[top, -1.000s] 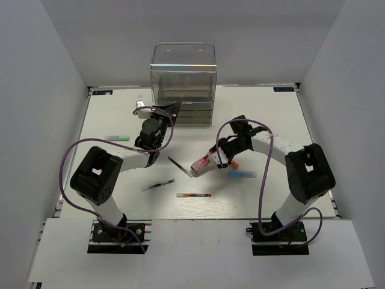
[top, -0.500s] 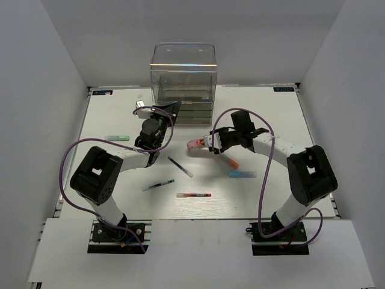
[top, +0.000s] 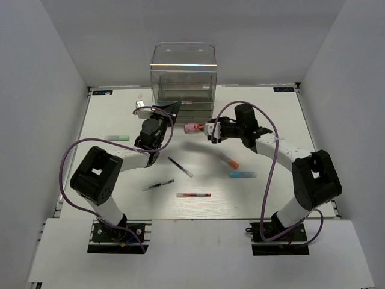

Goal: Sort the stationery into containers
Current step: Place the stationery in the storage box.

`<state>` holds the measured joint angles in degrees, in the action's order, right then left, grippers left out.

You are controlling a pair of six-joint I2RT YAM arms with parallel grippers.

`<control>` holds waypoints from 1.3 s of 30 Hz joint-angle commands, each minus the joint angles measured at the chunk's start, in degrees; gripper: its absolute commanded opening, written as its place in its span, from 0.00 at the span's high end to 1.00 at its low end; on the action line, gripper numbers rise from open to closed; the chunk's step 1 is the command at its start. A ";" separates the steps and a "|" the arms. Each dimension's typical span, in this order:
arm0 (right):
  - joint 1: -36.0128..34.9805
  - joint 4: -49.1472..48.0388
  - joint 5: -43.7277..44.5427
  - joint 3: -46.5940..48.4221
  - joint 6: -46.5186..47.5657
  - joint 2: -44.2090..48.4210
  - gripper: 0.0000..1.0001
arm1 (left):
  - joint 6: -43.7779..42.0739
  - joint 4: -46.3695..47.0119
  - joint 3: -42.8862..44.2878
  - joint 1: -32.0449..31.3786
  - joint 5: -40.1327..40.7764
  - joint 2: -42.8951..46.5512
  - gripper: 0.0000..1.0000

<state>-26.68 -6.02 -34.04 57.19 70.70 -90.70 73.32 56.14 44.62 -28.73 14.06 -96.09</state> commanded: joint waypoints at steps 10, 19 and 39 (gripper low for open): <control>0.13 -20.16 7.23 2.83 -11.02 -0.53 1.00 | -0.46 2.40 2.31 -0.01 -1.85 3.02 1.00; 0.13 -22.98 11.45 6.88 -16.02 -5.10 1.00 | -0.46 2.40 3.89 -0.01 -2.38 2.49 1.00; -0.48 -29.23 18.30 8.46 -19.90 -7.74 1.00 | -0.46 2.40 5.47 -0.01 -2.90 2.49 1.00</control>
<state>-26.85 -30.09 -18.90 61.45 50.57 -97.51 73.32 55.70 46.98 -28.73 12.36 -96.09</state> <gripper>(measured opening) 0.522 0.202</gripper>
